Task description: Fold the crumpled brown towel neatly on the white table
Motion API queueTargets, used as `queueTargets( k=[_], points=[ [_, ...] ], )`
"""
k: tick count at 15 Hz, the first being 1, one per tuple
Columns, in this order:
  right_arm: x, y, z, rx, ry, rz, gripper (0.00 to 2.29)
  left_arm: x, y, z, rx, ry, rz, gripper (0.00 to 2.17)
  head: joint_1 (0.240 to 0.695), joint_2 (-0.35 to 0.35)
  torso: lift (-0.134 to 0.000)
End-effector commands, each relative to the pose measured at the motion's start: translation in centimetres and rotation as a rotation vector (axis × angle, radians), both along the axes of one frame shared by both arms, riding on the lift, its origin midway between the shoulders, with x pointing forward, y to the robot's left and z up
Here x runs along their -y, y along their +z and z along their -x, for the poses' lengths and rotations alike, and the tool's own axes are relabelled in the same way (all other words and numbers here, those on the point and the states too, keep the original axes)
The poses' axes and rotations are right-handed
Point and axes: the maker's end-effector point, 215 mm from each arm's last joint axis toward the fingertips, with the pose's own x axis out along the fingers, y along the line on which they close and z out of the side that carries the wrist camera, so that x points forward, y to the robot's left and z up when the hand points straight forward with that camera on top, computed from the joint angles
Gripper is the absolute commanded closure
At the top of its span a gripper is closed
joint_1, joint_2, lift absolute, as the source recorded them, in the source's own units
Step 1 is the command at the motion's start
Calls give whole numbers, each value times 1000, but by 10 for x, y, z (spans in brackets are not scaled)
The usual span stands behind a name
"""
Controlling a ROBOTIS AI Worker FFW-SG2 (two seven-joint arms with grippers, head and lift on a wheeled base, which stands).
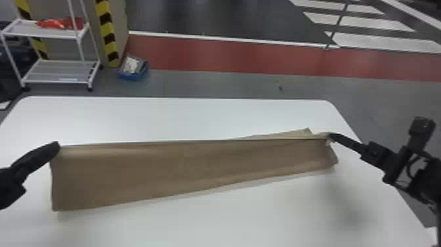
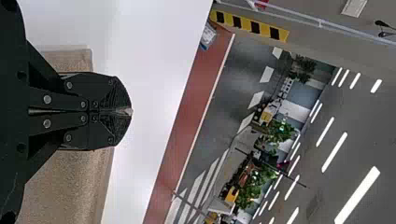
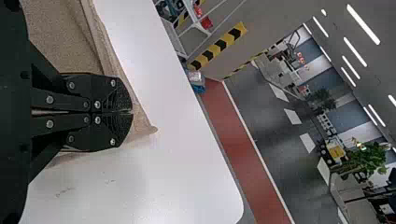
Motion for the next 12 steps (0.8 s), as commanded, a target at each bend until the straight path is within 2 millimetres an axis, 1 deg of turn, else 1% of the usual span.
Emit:
queueTargets(
  k=[1,3,5,7,9,10,11,12],
  points=[
    [-1,-1,-1,-3,-6,0,1538,0,-4,-4,-7,4,-12,1619,695,-158,-124],
    [-8,-3,-3,-7,10,6,1524,0,-5,-7,-10,5,-18,1619,695,-156,-124],
    [-9,-1,-4,-4,9,2,1528,2,-8,-11,-15,8,-43,1619,695,-151,-124],
    [-6,14,-16,29,5,11,1531,5,-11,-15,-21,7,-50,1619,695,-148,-124],
    [3,22,-27,55,-7,26,1531,10,-15,-18,-28,4,-56,1619,695,-150,-124],
    [-6,20,-33,46,12,25,1528,11,-18,-18,-34,3,-65,1619,695,-152,-124],
    [-11,13,-35,28,22,28,1528,14,-20,-19,-39,0,-71,1619,695,-158,-124],
    [-16,1,-34,4,24,25,1528,15,-24,-19,-46,1,-75,1619,695,-156,-124]
  ],
)
